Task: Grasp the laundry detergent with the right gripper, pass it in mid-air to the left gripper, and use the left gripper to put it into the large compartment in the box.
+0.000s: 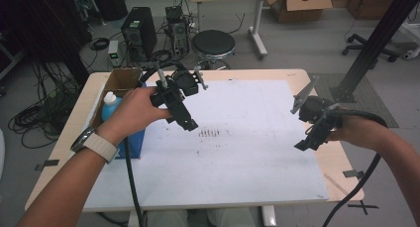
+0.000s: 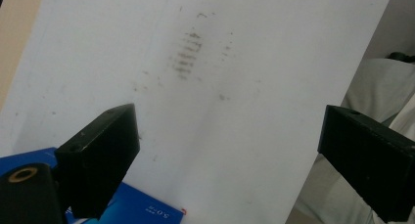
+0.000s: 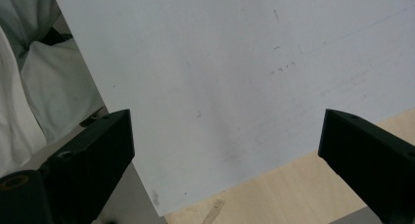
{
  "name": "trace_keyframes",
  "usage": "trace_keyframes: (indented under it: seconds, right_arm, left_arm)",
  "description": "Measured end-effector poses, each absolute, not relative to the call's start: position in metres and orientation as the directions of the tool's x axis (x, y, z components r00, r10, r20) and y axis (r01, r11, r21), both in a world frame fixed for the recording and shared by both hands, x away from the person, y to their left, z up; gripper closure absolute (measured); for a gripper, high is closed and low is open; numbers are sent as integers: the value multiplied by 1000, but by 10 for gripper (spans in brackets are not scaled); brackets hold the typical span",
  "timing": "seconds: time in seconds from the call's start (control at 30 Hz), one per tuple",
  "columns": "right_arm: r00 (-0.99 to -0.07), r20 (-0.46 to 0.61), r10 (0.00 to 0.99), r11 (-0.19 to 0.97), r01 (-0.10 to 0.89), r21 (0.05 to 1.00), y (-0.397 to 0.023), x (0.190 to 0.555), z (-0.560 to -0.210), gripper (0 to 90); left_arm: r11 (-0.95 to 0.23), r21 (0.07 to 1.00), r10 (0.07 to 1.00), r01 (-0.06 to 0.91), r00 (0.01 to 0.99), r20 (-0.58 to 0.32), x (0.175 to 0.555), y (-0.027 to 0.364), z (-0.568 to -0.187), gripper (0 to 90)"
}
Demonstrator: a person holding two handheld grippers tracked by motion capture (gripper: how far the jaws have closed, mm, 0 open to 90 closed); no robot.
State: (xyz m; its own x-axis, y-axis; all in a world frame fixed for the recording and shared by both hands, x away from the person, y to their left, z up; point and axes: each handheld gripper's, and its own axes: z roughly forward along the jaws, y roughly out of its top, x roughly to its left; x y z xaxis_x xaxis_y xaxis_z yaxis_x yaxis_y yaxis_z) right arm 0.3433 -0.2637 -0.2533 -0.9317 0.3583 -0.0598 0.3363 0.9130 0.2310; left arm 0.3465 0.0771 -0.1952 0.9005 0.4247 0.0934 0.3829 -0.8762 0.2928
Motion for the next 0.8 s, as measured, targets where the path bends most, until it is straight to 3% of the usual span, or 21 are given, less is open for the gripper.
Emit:
trace_keyframes:
  seconds: [0.8]
  right_arm:
    - [-932, -62, 357, 913, 334, 236, -265, 341, -254, 63]
  left_arm:
    - [-882, 280, 415, 380, 907, 78, 348, 76, -197, 88]
